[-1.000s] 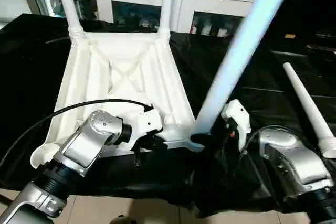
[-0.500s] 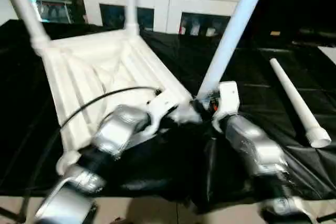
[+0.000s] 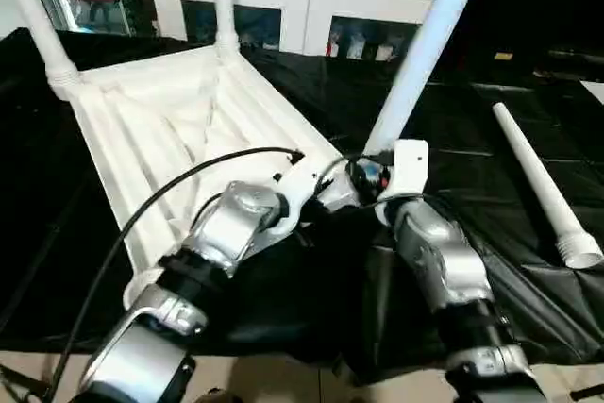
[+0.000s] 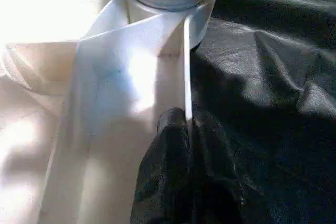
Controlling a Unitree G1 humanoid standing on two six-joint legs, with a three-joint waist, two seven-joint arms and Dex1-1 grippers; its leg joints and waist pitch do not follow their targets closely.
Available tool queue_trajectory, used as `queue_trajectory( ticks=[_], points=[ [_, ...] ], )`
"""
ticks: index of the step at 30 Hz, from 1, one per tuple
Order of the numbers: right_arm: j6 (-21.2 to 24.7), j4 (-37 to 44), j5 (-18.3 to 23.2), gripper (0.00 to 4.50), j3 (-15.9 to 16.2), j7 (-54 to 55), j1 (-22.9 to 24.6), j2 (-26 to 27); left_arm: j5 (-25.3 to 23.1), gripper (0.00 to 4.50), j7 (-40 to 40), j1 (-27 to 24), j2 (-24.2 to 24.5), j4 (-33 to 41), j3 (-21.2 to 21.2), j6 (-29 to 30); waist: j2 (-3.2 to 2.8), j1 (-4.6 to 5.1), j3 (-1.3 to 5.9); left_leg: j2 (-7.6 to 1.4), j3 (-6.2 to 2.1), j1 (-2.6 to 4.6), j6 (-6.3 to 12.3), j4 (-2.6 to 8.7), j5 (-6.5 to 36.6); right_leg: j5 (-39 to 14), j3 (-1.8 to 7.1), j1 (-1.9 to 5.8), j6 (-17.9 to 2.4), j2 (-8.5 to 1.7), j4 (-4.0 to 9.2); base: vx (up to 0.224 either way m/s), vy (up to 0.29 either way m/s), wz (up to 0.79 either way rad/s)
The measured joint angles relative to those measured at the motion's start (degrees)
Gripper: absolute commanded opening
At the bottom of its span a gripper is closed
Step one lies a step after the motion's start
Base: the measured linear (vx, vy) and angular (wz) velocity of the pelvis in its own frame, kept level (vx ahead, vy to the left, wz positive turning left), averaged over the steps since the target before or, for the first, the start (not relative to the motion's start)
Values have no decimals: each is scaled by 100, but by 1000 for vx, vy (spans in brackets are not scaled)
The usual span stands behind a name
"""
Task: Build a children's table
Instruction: Rotate leg to tighten
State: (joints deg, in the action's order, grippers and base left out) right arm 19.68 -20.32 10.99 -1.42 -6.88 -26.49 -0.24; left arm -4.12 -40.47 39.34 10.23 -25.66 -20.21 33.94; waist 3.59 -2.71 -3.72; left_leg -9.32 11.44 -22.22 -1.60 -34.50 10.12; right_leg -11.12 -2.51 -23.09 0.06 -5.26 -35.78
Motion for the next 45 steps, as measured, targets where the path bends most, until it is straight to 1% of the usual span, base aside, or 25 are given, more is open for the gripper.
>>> queue_trajectory(
  ticks=[1,3,5,7,9,10,11,13,15,16,18,21,23,26,27,32,33,36,38,41,42,43,44,45],
  points=[
    [18,90,5,349,47,-57,45,-49,0,0,-52,-49,56,87,-4,-5,-3,9,-2,-1,0,1,-1,1,-1,1,-1,0,0,1,0,0,0,0],
    [63,390,37,367,132,-216,204,-209,3,0,-217,-161,200,286,-53,-20,-6,-4,-4,-3,0,1,-2,3,-1,1,-3,0,1,1,0,0,0,0],
    [137,618,62,376,165,-384,301,-422,9,0,-366,-253,333,440,-86,-60,-7,-17,-4,-3,0,1,-3,3,-1,1,-2,0,1,1,1,0,0,0],
    [224,789,81,397,194,-602,396,-559,29,0,-488,-281,401,495,-103,-68,-7,-30,-4,-2,0,2,-2,2,-1,1,-2,3,0,1,2,0,0,0],
    [405,1137,235,419,299,-1105,586,-910,68,0,-674,-350,554,621,-140,-118,-7,-45,-5,-3,1,0,-2,3,-1,1,-1,3,1,1,6,0,0,0],
    [492,1291,278,419,313,-1334,669,-1108,98,0,-766,-392,649,684,-151,-158,-7,-57,-5,-3,0,1,-2,3,-1,1,-2,4,1,1,8,0,0,0],
    [556,1366,321,440,316,-1558,694,-1249,123,0,-855,-411,735,705,-153,-194,-7,-55,-5,-3,1,1,-2,2,-1,1,-1,4,1,2,7,0,0,0],
    [685,1574,440,447,422,-2073,820,-1616,152,0,-1008,-477,842,805,-167,-238,-7,-71,-4,-3,1,4,-2,3,-1,1,-2,8,0,2,9,0,0,0],
    [739,1567,444,447,460,-2520,910,-1980,205,0,-1210,-551,998,937,-181,-273,-6,-70,-4,-4,2,2,-1,2,-1,1,-1,7,0,2,10,0,0,0],
    [742,1563,441,447,478,-2639,916,-2054,214,0,-1291,-572,1069,977,-193,-313,-6,-70,-4,-4,2,3,-1,2,-1,1,-1,7,0,2,9,0,0,0],
    [743,1564,441,447,535,-2805,910,-2101,217,0,-1401,-579,1154,1011,-218,-347,-5,-68,-4,-4,2,4,-2,2,-1,1,-1,7,0,2,8,0,0,0],
    [716,1537,464,447,742,-3257,894,-2258,232,0,-1670,-695,1338,1255,-274,-350,-6,-83,-4,-4,2,0,-1,2,0,1,-2,7,0,1,12,0,0,0],
    [608,1445,453,447,823,-3518,862,-2358,324,0,-1887,-759,1437,1401,-335,-350,-4,-135,-3,-4,2,-2,2,2,1,1,-5,9,0,1,18,0,0,0],
    [494,1277,442,447,873,-3729,833,-2355,338,0,-1968,-759,1439,1421,-379,-357,-3,-220,-3,-3,5,-4,4,-1,2,2,-1,10,-2,1,20,0,0,0],
    [483,1252,445,447,884,-3802,831,-2354,340,0,-1991,-759,1437,1421,-389,-362,-4,-235,-3,-3,5,-4,4,-2,2,3,0,10,-4,0,20,0,0,0],
    [334,959,412,447,1013,-4013,703,-2350,342,0,-2020,-759,1438,1421,-411,-367,-2,-240,-2,-3,5,-1,3,-4,0,6,-1,13,-8,0,17,0,0,0],
    [317,928,411,412,1050,-4042,678,-2350,342,0,-2024,-759,1439,1421,-413,-367,-2,-240,-2,-4,5,0,3,-4,0,6,-1,13,-8,0,16,0,0,0],
    [207,817,410,407,1087,-4191,646,-2347,343,0,-2044,-757,1443,1422,-424,-373,1,-247,0,-4,5,-1,4,-4,0,6,-2,14,-8,0,17,0,0,0],
    [202,802,415,378,1083,-4233,646,-2343,343,0,-2045,-756,1444,1423,-424,-374,3,-245,1,-4,5,-1,5,-4,0,6,-1,15,-8,0,18,0,0,0],
    [185,777,416,357,1077,-4243,646,-2323,343,0,-2046,-756,1447,1422,-425,-373,3,-246,1,-4,6,0,8,-4,-2,6,-2,15,-8,0,17,0,0,0],
    [159,762,416,357,1069,-4243,646,-2323,343,0,-2049,-756,1448,1422,-426,-373,3,-246,1,-4,6,0,9,-4,-3,6,-2,15,-8,0,16,0,0,0],
    [130,752,417,346,1068,-4248,645,-2322,343,0,-2049,-756,1448,1422,-428,-373,3,-246,1,-4,5,0,10,-4,-4,6,-2,15,-8,0,16,0,0,0],
    [98,718,421,323,1068,-4260,644,-2320,343,0,-2049,-757,1448,1422,-431,-373,4,-246,1,-4,5,0,10,-5,-4,6,-2,16,-8,0,16,0,0,0],
    [72,680,422,318,1062,-4266,641,-2316,343,0,-2051,-757,1449,1422,-434,-373,4,-246,1,-4,5,0,10,-6,-4,6,-2,17,-8,0,16,0,0,0]
  ],
)
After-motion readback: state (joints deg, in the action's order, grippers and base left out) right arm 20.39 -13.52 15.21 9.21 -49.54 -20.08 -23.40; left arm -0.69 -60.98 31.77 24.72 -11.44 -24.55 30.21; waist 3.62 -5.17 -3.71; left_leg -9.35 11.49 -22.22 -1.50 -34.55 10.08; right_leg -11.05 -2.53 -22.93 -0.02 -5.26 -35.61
